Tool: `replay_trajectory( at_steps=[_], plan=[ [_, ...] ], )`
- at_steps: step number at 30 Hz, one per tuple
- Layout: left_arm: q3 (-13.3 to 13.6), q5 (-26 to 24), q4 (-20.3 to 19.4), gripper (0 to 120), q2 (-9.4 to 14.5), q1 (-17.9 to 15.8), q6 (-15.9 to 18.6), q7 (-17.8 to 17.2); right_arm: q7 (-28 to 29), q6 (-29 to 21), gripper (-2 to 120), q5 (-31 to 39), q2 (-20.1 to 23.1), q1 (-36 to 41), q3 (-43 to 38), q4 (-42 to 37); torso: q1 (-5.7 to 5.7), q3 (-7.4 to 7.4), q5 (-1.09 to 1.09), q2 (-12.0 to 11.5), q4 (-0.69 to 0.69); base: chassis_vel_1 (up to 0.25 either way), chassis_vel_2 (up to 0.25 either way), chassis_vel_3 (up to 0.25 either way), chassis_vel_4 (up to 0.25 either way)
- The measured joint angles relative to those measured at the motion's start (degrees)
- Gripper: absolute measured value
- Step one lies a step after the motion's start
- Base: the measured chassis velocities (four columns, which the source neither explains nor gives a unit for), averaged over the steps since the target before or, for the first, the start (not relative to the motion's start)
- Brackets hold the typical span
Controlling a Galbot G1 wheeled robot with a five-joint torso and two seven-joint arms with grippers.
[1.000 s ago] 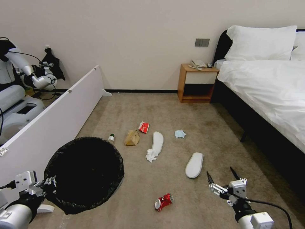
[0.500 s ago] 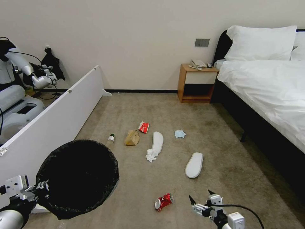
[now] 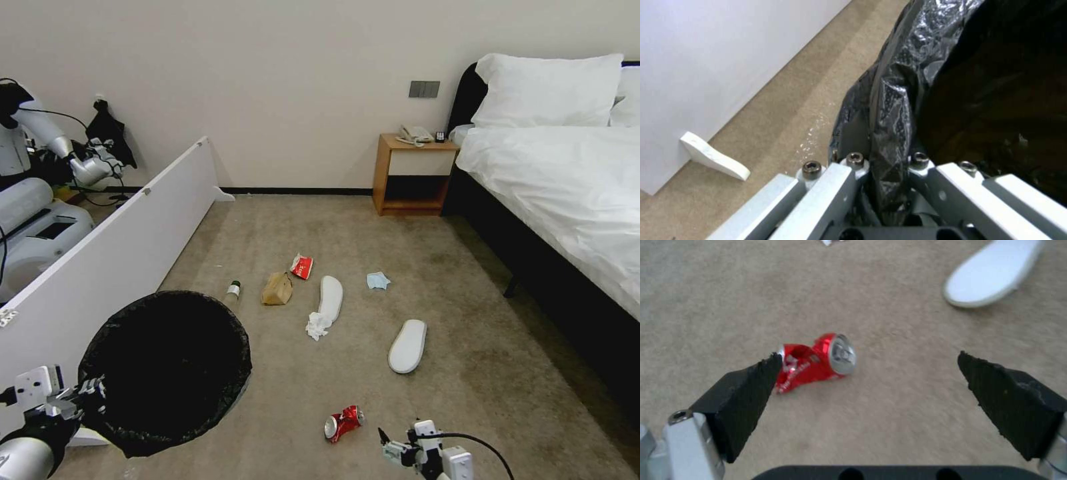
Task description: Pick up the trash bin, then pick up the garbage from the floor and place it into the trash bin.
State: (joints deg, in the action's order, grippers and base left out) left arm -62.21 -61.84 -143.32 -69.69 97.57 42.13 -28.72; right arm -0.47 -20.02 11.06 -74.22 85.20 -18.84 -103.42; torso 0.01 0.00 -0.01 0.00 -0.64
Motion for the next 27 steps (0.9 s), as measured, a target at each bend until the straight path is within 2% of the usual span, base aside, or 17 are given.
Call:
replay_trajectory(
  at_steps=[7,27],
  plan=[
    [0.0,0.0,0.0,3,-0.2,-0.1,0.0,-0.2,0.0,0.6,100,-1.3,-1.8,-3.9,2.5,4.8,0.0,0.0,0.0,0.0,0.0,0.0,0.0,0.0,0.0],
    [0.1,0.1,0.1,3,-0.4,-0.4,0.0,-0.2,-0.2,1.1,100,-2.9,-4.9,-9.9,3.2,15.0,0.0,0.0,0.0,0.0,0.0,0.0,0.0,0.0,0.0]
  ],
)
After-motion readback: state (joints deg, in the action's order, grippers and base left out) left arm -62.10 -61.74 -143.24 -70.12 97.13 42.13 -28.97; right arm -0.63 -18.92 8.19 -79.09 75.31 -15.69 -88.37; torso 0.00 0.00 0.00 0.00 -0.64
